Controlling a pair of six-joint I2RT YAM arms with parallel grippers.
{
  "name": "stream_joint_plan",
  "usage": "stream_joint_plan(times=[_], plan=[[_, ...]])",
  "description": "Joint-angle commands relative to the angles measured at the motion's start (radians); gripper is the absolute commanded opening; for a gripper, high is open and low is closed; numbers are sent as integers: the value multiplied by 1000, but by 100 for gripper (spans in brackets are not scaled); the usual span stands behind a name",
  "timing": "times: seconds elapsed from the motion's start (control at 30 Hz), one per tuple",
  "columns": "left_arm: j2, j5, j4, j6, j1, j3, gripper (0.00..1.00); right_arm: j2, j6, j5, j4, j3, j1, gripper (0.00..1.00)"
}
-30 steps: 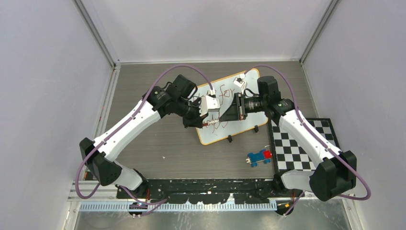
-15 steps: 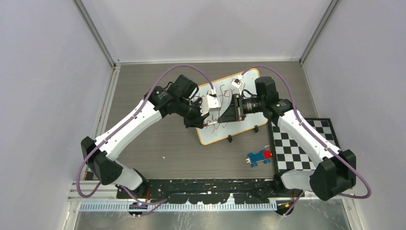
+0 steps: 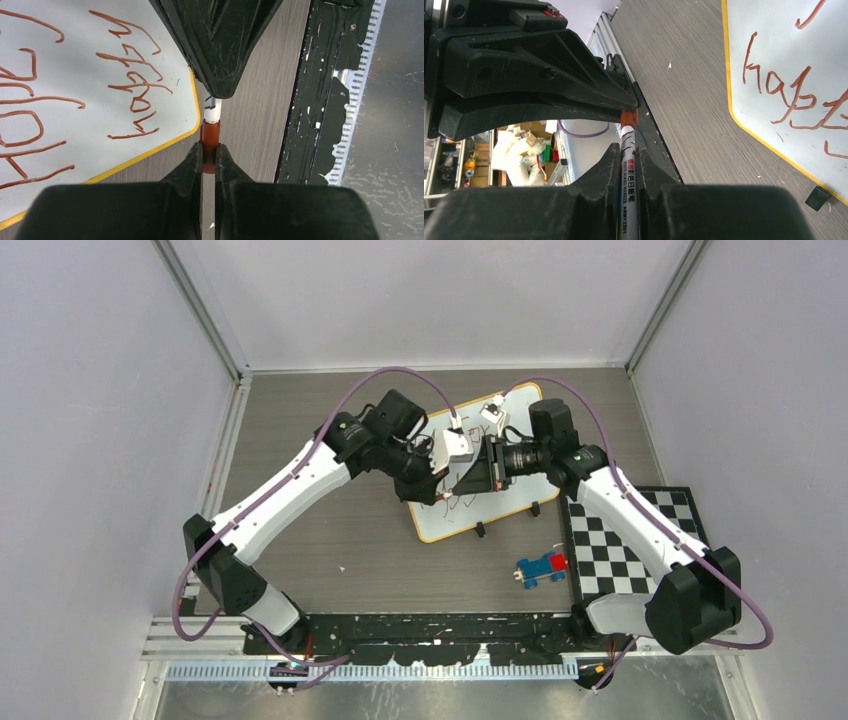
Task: Write a sentence on the whiteboard
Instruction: Close the whiteboard marker at the center of the board.
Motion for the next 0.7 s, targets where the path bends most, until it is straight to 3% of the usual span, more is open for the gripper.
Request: stream_joint_plan(times=[0.0, 0.13, 0.3, 0.37, 0.5, 0.67], plan=[[25, 69, 87, -69, -27, 97, 0, 10, 41, -1, 105, 3, 14, 0], [37, 56, 62, -80, -25, 147, 3, 2, 34, -5, 99, 17, 9, 0], [20, 62, -23, -25, 20, 177, 26, 0, 49, -19, 92, 69, -66, 0], [-9, 109, -16, -43, 70, 158, 41, -1, 63, -32, 92, 94, -107, 0], [-80, 253, 80, -137, 206, 74, 56, -18, 117, -37, 147, 117, -142, 0], [-151, 317, 243, -243, 276, -48, 60, -20, 270, -63, 294, 89, -141, 0]])
